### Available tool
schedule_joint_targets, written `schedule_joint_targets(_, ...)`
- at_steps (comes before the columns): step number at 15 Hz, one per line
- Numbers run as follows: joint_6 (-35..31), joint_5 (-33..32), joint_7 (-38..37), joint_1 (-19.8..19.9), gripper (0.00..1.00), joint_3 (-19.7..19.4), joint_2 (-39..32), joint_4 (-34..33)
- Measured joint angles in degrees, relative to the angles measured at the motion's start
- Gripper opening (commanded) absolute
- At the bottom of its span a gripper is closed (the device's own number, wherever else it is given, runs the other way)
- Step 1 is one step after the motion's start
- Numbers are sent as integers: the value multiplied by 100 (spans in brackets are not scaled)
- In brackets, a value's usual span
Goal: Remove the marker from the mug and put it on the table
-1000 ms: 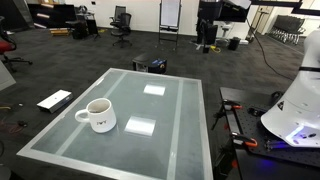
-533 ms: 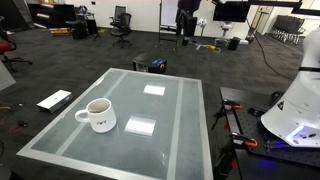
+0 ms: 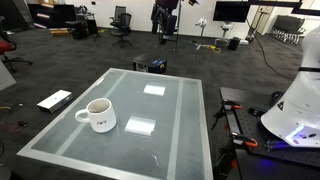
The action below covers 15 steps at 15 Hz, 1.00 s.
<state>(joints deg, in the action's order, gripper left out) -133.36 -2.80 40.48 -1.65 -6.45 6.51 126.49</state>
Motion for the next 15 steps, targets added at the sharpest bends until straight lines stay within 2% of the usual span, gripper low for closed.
schedule_joint_targets(9,-87,1935,2697,-41,100,338,-741,-487)
schedule_joint_targets(13,-34,2399,3497,-34,100,524,-998,-601)
schedule_joint_targets(15,-20,2438,3647,-32,100,601,-1107,-637)
